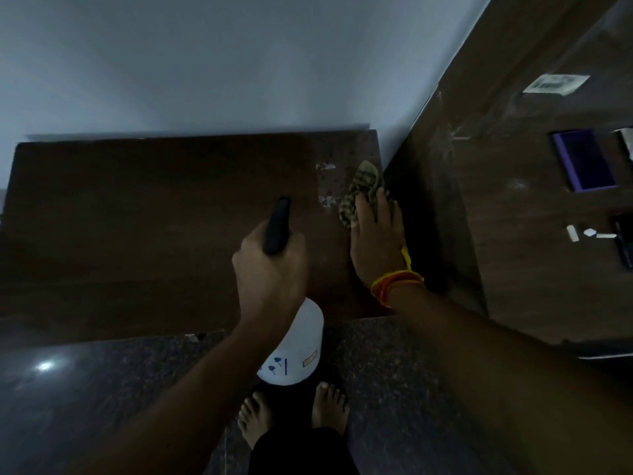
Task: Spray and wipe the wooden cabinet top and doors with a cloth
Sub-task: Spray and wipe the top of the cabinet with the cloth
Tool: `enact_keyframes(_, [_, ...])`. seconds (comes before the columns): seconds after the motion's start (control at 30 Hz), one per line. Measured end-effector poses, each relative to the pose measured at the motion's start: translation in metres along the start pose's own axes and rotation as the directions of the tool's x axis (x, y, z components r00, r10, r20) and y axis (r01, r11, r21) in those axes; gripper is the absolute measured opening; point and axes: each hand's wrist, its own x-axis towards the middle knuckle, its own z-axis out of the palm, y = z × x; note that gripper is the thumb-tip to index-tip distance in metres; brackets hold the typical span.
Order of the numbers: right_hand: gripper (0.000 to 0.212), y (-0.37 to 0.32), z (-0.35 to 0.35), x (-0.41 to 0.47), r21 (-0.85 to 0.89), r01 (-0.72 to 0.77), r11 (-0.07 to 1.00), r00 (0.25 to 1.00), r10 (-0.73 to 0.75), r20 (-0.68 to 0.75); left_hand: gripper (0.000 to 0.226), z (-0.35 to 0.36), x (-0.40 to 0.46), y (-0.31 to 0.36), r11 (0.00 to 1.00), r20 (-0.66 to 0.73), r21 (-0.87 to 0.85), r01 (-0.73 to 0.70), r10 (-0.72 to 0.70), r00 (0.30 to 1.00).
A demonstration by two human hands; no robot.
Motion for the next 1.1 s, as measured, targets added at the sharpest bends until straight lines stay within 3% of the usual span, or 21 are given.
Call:
enact_keyframes(0.23, [0.051, -0.002, -0.006, -0.034, -0.003, 0.030, 1.000, 0.999, -0.030, -0.032, 0.017, 0.000, 0.007, 0.003, 0.997, 0.001, -0.027, 0.066, -0.066, 0.998])
enact_keyframes(0.53, [0.056, -0.004, -0.004, 0.042, -0.013, 0.069, 0.998, 0.998, -0.069, -0.002, 0.017, 0.000, 0.027, 0.013, 0.998, -0.005, -0.054, 0.026, -0.026, 1.000])
enact_keyframes(0.77, [0.050, -0.006, -0.008, 0.011, 0.025, 0.039, 0.999, 0.998, -0.038, -0.059, 0.016, -0.003, 0.036, 0.019, 0.997, 0.009, -0.055, 0.049, -0.049, 0.999])
enact_keyframes(1.1, [0.055, -0.013, -0.011, 0.097, 0.020, 0.067, 0.998, 0.994, -0.065, -0.087, 0.015, -0.006, 0.054, 0.019, 0.999, 0.023, -0.043, 0.026, -0.025, 0.999])
